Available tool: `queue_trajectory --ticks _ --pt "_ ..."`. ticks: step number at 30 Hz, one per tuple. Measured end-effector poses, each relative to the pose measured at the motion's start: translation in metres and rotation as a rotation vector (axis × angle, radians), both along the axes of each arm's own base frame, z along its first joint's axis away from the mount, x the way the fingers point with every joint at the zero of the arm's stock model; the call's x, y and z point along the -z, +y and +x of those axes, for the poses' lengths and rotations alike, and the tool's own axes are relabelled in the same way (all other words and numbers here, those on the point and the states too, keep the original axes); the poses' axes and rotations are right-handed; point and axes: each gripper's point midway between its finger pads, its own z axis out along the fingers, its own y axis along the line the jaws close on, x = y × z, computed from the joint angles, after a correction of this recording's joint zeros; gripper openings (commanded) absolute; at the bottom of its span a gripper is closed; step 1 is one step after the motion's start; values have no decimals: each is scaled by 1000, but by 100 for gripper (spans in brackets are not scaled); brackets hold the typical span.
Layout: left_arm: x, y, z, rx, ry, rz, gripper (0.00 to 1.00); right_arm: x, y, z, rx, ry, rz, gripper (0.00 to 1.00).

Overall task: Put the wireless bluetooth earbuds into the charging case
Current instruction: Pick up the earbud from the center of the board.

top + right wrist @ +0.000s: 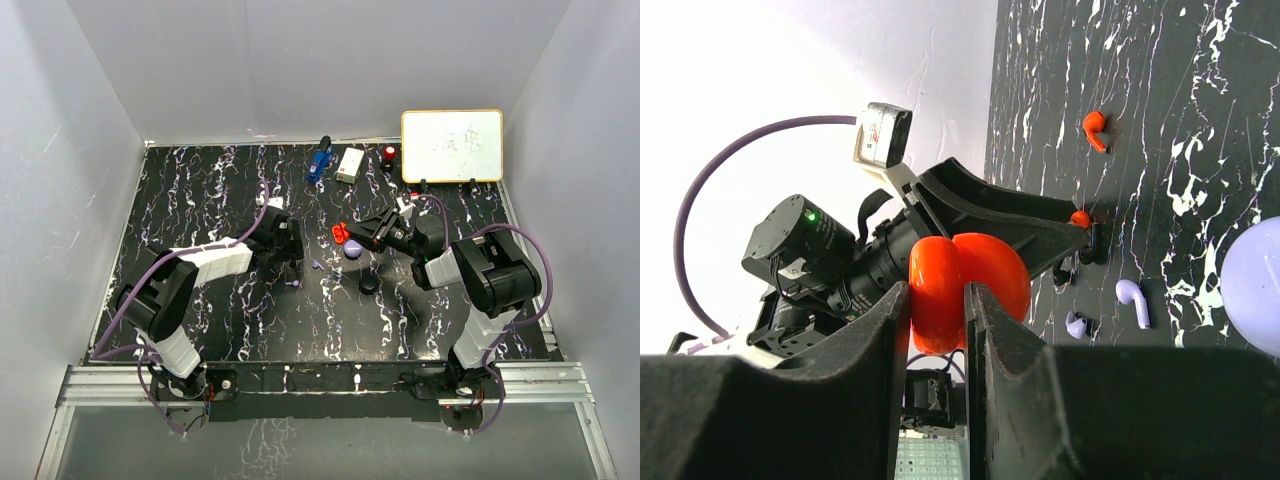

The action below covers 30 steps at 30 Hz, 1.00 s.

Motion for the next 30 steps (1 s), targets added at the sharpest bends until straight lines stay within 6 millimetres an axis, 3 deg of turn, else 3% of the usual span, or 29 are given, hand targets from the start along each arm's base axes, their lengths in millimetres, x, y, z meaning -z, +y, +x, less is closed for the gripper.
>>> queue_trajectory --ticks 30 --pt "0 -6 -15 3 32 -88 67 7 0 0 -1 20 -2 0"
